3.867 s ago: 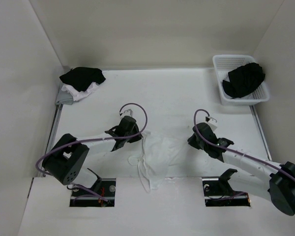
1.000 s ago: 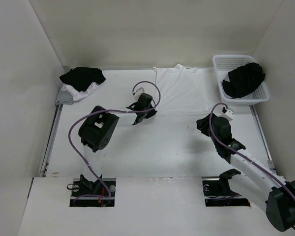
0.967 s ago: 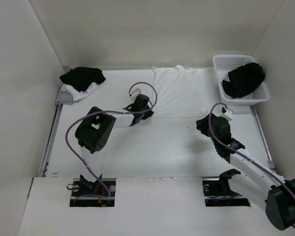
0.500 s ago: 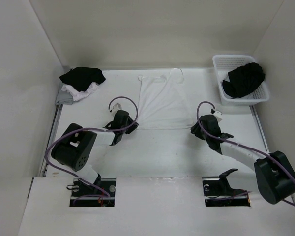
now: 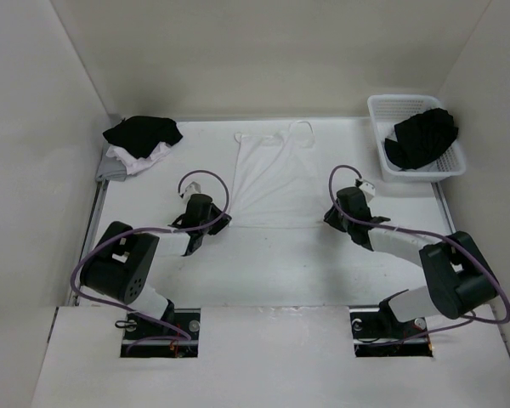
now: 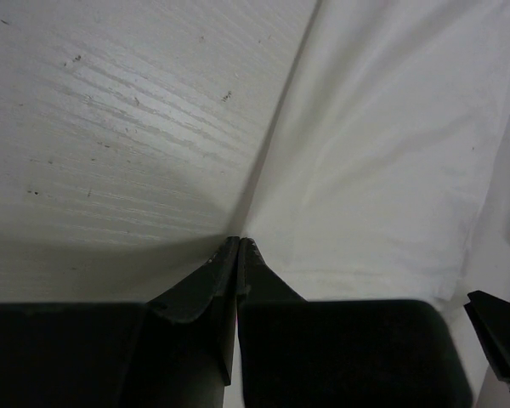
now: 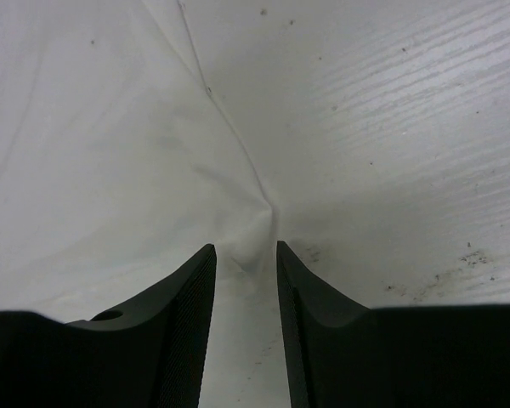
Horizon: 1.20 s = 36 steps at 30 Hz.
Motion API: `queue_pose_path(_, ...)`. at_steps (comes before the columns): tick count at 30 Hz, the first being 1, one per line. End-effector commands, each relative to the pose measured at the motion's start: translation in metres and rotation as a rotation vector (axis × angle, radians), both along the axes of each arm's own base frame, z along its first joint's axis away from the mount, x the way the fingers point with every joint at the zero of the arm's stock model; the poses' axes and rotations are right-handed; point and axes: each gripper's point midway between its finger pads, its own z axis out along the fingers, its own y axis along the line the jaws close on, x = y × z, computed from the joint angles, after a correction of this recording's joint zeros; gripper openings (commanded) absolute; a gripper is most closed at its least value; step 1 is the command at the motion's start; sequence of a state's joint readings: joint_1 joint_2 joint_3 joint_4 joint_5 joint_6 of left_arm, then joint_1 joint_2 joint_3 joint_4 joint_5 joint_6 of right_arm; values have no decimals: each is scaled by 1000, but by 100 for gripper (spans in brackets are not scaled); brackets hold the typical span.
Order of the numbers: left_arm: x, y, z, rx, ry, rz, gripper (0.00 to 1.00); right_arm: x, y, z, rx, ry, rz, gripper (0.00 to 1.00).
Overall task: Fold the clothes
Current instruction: Flatten the tank top out
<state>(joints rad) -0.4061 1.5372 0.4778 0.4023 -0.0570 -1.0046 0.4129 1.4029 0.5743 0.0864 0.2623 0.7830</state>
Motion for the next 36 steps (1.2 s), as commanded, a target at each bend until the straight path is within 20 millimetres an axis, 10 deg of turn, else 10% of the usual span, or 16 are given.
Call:
queue_pose_path(1,-12,9,-9,38,32,-12,0,14,6,12,23,-50,-8,36)
queue_pose_path(10,-15,15,1,29,6,-2,0,7,2,8,13,-45,-39,8)
queue_pose_path(23,-54,39,53,5,-86,22,1,-120,15,21,135,18,52,0)
queue_pose_path(31,-76,52,90,77,-198,38,3,-152,28,47,223,-4,114,0)
queue_pose_path(33,-71,47,107,69,-229,27,2,-148,35,67,229,-47,137,0)
queue_pose_path(36,-54,40,182,54,-392,17,2,-128,36,147,214,-251,167,0)
